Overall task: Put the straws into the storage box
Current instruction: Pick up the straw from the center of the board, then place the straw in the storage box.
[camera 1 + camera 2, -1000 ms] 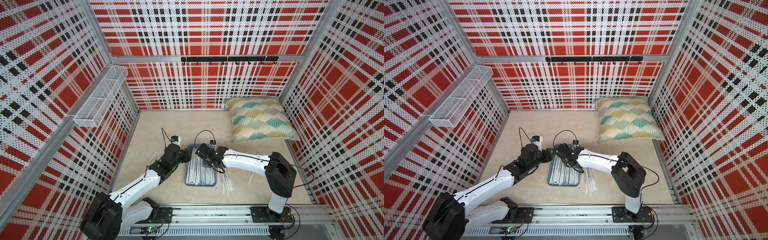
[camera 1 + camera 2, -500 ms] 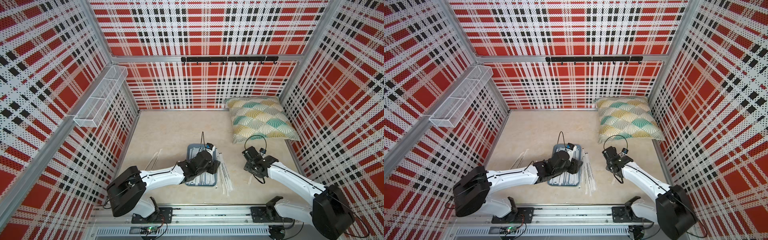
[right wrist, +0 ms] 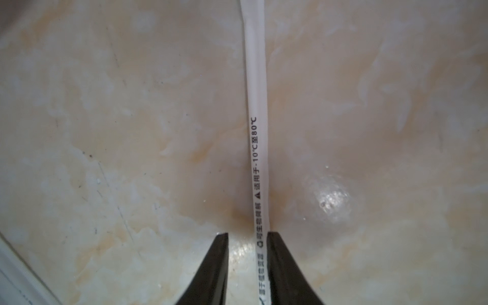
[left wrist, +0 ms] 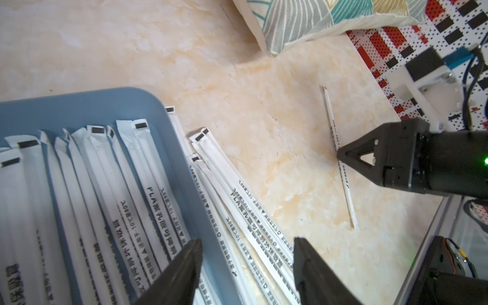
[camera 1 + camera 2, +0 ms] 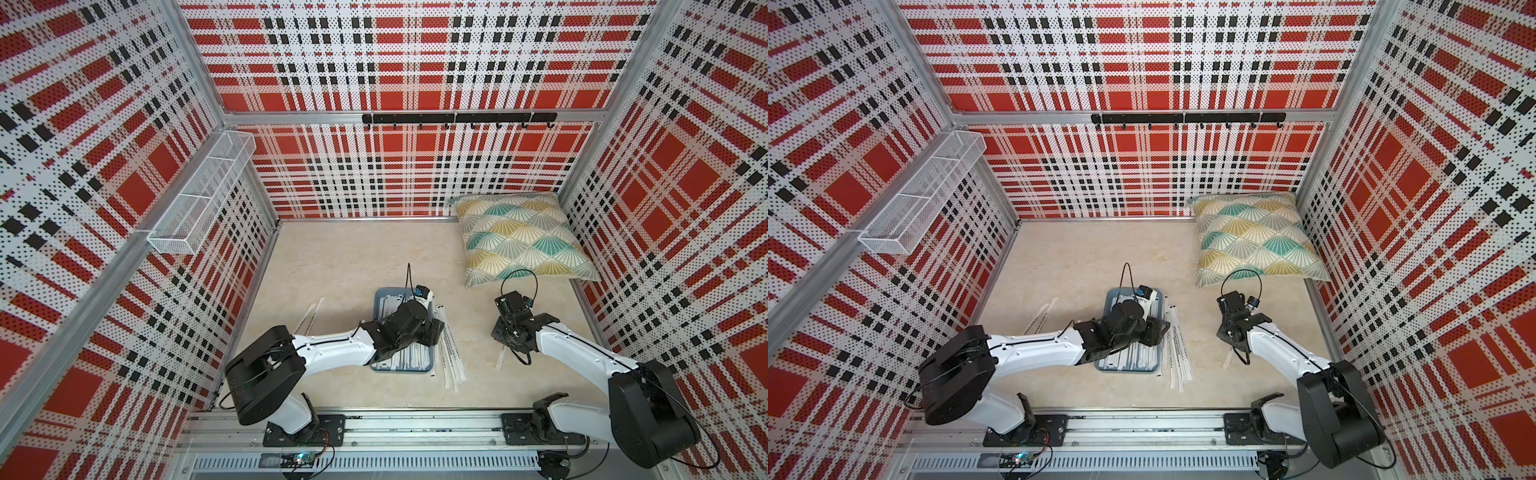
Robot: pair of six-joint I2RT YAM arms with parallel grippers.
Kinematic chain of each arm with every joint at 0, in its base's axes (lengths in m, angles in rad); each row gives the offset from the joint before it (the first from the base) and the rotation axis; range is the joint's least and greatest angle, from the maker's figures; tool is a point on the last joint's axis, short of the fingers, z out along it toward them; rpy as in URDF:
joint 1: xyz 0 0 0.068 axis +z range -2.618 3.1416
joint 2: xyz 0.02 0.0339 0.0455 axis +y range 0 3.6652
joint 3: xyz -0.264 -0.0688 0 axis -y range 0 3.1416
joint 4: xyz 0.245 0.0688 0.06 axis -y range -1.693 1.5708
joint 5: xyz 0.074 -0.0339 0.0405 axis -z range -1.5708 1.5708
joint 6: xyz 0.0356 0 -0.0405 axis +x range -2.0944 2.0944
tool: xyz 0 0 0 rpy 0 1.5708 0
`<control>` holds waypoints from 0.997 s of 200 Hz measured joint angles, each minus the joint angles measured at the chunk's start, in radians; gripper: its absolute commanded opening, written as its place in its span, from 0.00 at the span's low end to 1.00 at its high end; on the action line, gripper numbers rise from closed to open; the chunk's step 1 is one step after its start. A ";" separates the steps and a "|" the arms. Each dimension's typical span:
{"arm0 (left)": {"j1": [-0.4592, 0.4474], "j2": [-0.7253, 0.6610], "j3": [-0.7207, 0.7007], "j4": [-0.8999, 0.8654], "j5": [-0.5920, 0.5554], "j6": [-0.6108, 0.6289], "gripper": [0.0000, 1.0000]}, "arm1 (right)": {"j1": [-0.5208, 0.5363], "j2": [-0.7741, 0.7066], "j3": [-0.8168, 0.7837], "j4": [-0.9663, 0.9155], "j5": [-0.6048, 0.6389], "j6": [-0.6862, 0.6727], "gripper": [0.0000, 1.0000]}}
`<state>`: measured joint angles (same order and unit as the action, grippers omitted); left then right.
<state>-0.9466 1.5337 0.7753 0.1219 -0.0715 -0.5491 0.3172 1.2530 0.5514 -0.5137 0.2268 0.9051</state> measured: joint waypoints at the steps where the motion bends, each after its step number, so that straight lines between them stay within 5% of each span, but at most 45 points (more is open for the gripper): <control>1: 0.003 -0.002 -0.002 0.001 0.001 0.000 0.60 | -0.001 0.001 -0.004 0.003 -0.003 0.000 0.28; 45: 0.132 -0.104 -0.078 0.017 0.050 -0.025 0.59 | 0.018 0.000 -0.035 0.057 -0.032 0.011 0.15; 89: 0.314 -0.248 -0.116 -0.003 0.064 -0.026 0.59 | 0.246 -0.001 0.025 -0.042 -0.002 0.084 0.08; 143: 0.446 -0.401 -0.233 -0.039 0.064 -0.054 0.58 | 0.527 0.202 0.381 -0.157 0.085 0.151 0.07; 199: 0.497 -0.420 -0.261 -0.087 0.068 -0.059 0.58 | 0.657 0.449 0.710 -0.140 0.104 0.158 0.08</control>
<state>-0.4492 1.1137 0.5148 0.0345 -0.0036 -0.6083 0.9745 1.7016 1.2617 -0.6533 0.3309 1.0630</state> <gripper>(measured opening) 0.585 0.082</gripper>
